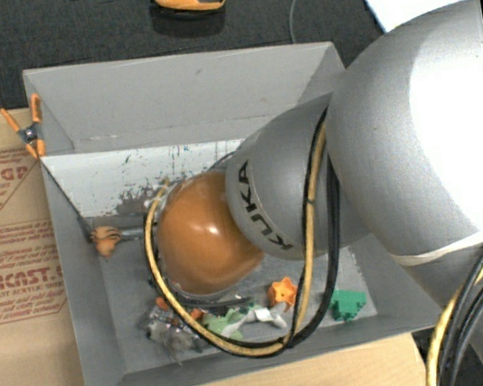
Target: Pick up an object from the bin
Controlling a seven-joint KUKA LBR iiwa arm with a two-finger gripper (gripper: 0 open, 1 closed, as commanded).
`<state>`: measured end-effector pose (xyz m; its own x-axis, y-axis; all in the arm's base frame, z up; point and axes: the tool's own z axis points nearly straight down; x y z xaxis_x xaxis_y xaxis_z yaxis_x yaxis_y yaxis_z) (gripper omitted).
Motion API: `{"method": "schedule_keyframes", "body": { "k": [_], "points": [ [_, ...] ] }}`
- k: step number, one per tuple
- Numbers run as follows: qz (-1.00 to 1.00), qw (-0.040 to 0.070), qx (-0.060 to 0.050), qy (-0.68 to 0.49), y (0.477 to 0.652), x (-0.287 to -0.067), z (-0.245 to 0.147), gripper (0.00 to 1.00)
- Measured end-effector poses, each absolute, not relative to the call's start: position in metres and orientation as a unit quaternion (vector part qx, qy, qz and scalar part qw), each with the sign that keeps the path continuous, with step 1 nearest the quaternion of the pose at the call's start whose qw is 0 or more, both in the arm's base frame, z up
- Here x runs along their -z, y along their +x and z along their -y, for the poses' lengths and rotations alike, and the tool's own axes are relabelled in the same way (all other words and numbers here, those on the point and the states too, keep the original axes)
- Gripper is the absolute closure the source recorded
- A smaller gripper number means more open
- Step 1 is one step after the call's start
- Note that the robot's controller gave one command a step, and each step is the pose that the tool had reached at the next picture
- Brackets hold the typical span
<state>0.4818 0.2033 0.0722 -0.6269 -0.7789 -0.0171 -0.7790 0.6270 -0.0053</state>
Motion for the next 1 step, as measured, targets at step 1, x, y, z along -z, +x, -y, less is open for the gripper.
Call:
{"method": "schedule_keyframes", "body": {
  "k": [1],
  "points": [
    [-0.902,0.008,-0.002,-0.432,0.4809,-0.0822,-0.2036,1.0]
  ]
}}
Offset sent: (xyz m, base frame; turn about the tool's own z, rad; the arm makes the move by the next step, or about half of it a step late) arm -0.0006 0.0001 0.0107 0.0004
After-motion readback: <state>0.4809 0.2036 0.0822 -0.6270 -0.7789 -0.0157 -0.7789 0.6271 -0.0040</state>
